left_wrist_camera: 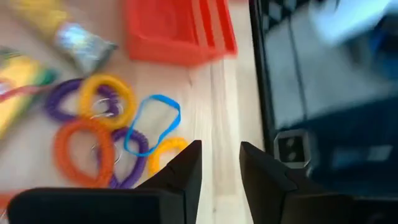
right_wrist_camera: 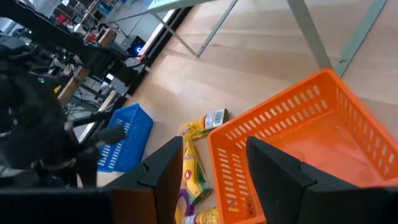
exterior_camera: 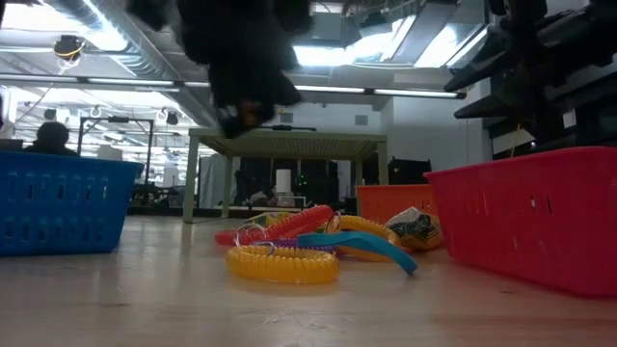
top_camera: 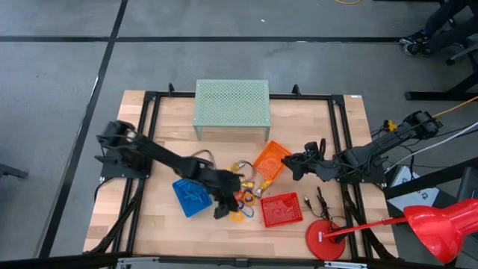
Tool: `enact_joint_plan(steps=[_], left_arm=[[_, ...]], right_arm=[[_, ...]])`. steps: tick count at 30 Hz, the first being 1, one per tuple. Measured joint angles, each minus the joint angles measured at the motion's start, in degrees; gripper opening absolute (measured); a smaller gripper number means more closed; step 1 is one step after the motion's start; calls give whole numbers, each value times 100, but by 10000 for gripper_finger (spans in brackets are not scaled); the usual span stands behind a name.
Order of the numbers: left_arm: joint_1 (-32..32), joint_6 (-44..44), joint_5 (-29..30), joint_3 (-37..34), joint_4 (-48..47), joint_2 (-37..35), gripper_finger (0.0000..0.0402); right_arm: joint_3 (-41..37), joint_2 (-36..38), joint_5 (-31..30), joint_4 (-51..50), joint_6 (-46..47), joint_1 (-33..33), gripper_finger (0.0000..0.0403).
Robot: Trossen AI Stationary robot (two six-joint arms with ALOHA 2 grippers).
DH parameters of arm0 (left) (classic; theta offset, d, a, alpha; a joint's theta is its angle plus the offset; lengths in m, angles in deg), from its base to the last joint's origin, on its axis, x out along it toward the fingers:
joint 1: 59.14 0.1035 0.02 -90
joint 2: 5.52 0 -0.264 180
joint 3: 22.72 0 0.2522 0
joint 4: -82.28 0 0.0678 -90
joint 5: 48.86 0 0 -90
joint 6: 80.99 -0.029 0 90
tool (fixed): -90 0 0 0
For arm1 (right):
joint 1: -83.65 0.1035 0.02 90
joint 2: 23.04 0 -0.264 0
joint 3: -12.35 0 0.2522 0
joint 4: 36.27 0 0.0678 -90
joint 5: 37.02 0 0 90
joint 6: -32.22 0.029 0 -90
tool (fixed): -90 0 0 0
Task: Pick & Place Office Desk Supplies
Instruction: Put the blue rubberband into the blue bin
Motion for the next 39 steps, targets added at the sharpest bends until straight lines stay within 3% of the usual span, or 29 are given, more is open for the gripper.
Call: enact_joint_plan(steps=[7, 17, 26, 29, 39], left_arm=[[0, -1768, -267, 1893, -1705, 1373, 105], [-13, -2175, 52, 3462, -2917, 2585, 104], [-97, -2291, 75, 3593, -3438, 2667, 104], [-143, -2339, 422, 3590, -3713, 2688, 104], [-140, -2492, 679, 3583, -3617, 2777, 104]], right_arm=[[0, 0, 189, 0, -151, 0, 178], [0, 0, 749, -2, -723, 1, 178], [0, 1, 901, -1, -775, 0, 178], [0, 0, 933, -1, -864, 0, 178], [0, 0, 782, -1, -868, -5, 178]])
